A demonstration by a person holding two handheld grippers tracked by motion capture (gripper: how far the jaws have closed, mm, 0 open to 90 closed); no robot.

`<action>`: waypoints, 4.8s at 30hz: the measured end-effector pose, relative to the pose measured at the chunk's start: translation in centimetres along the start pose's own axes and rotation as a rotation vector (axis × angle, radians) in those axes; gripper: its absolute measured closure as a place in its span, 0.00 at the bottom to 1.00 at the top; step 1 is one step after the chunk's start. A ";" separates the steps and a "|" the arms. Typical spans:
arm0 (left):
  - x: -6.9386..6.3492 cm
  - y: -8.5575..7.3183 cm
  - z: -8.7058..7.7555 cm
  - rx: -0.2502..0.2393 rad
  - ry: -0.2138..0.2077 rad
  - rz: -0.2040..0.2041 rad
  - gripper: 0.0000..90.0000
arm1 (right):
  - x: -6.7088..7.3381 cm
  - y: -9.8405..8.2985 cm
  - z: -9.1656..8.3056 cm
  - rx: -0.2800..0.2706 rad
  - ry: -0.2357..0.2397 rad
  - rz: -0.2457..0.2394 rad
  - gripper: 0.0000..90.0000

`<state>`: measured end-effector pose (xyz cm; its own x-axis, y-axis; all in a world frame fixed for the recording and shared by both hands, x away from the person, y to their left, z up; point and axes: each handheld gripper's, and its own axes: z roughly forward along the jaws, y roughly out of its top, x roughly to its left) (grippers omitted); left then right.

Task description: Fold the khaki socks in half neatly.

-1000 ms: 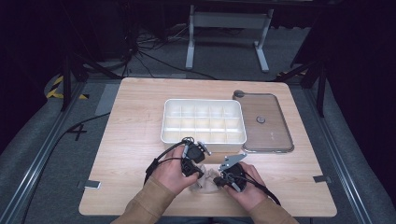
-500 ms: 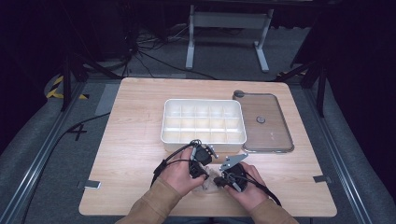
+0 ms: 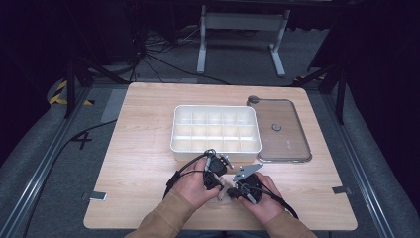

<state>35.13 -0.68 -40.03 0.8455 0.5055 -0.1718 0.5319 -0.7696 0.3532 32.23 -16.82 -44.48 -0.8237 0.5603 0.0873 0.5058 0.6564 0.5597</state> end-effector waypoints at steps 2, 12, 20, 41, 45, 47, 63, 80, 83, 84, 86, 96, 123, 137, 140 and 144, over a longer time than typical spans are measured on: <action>0.0 0.0 0.0 -0.004 0.000 -0.003 0.93 | 0.0 0.0 0.0 -0.001 -0.003 -0.003 0.98; -0.3 -0.1 -0.3 -0.041 -0.045 0.012 0.82 | -0.1 0.1 -1.0 0.001 -0.002 -0.009 0.95; -0.2 -1.4 -3.0 -0.106 -0.018 -0.008 0.79 | -0.4 0.9 -3.8 -0.071 -0.022 -0.004 0.98; 1.0 -4.1 -3.8 -0.076 0.039 -0.081 0.99 | 1.5 3.8 -1.8 -0.063 0.026 -0.103 0.99; 0.9 -3.8 -3.6 -0.075 0.026 -0.069 1.00 | 1.2 3.4 -1.8 -0.059 0.020 -0.093 0.99; 0.8 -3.5 -3.4 -0.070 0.015 -0.057 1.00 | 1.0 3.1 -2.0 -0.058 0.015 -0.080 0.99; 0.4 -2.3 0.3 0.068 -0.042 -0.011 1.00 | 0.3 1.8 -1.4 -0.007 0.005 -0.051 0.99; 0.2 -2.3 1.0 0.117 -0.064 -0.009 1.00 | -0.8 1.0 -0.3 0.032 0.000 -0.009 0.99; 0.4 -2.4 0.5 0.105 -0.065 -0.009 1.00 | -0.7 1.0 -0.4 0.030 -0.003 -0.014 0.99; 0.5 -2.5 0.0 0.091 -0.067 -0.014 1.00 | -0.7 1.0 -0.5 0.026 -0.006 -0.022 0.99; 0.7 -2.6 -0.2 0.073 -0.073 -0.015 0.99 | -0.7 1.0 -0.5 0.025 -0.007 -0.022 0.99; 1.3 -3.2 -1.9 0.017 -0.061 -0.038 0.95 | -0.3 1.4 -1.9 -0.016 -0.018 -0.033 0.99; 3.7 -4.9 -1.9 -0.028 -0.056 -0.076 0.89 | 1.4 1.8 0.6 -0.011 -0.013 -0.044 0.99; 4.3 -5.4 -0.6 -0.054 -0.031 -0.045 0.81 | 0.8 1.5 1.0 -0.012 0.001 -0.031 0.99; 4.4 -5.4 -0.3 -0.061 -0.049 -0.054 0.82 | 0.6 1.4 1.0 -0.017 0.014 -0.026 1.00; 4.6 -5.5 0.2 -0.047 -0.064 -0.067 0.82 | 0.3 1.3 1.0 -0.024 0.027 -0.013 1.00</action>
<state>36.09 5.78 -42.90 0.8104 0.5281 -0.2538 0.5856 -0.7152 0.3815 32.89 -15.27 -44.52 -0.8371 0.5375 0.1019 0.4888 0.6512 0.5805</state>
